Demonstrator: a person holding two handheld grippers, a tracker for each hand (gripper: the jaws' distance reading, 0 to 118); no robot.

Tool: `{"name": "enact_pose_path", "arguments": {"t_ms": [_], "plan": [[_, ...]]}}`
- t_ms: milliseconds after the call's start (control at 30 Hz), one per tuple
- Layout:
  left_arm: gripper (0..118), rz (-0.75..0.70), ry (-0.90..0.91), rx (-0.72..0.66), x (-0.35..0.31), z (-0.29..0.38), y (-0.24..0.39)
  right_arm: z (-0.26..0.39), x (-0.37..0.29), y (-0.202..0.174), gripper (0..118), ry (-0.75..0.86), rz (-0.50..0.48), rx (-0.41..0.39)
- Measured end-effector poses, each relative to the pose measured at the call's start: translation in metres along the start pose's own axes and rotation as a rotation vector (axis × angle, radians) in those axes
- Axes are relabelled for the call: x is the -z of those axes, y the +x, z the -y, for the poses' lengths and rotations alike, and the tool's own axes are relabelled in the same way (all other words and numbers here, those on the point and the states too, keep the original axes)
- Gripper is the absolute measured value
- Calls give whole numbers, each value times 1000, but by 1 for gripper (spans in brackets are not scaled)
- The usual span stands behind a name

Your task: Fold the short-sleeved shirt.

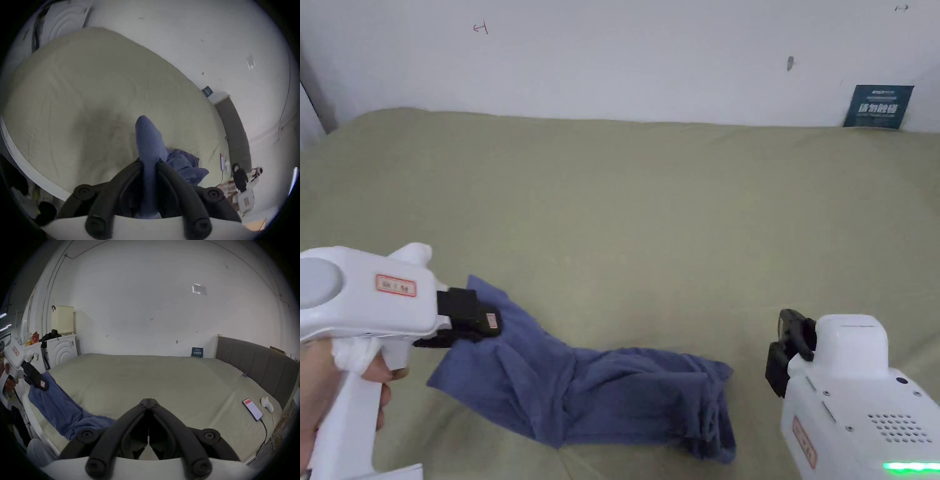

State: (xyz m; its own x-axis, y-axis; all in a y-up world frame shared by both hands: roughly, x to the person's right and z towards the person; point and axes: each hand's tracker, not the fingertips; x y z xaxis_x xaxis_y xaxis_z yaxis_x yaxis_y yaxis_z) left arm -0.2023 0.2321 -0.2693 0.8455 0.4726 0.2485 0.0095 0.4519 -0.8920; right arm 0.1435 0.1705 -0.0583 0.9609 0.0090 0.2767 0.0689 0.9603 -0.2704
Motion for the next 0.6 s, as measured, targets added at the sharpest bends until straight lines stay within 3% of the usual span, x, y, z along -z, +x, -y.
{"name": "enact_pose_path", "arguments": {"t_ms": [300, 533, 567, 600], "plan": [[9, -29, -136, 272, 99, 30, 132, -4, -8, 12, 0, 62, 72, -14], [12, -100, -231, 340, 188, 61, 167, -5, -6, 18, 0, 76, 96, -25], [41, -91, -229, 328, 196, 62, 167, -3, -5, 19, 0, 73, 94, -26], [83, -72, -229, 332, 197, 65, 168, -2, -3, 19, 0, 67, 95, -28]]}}
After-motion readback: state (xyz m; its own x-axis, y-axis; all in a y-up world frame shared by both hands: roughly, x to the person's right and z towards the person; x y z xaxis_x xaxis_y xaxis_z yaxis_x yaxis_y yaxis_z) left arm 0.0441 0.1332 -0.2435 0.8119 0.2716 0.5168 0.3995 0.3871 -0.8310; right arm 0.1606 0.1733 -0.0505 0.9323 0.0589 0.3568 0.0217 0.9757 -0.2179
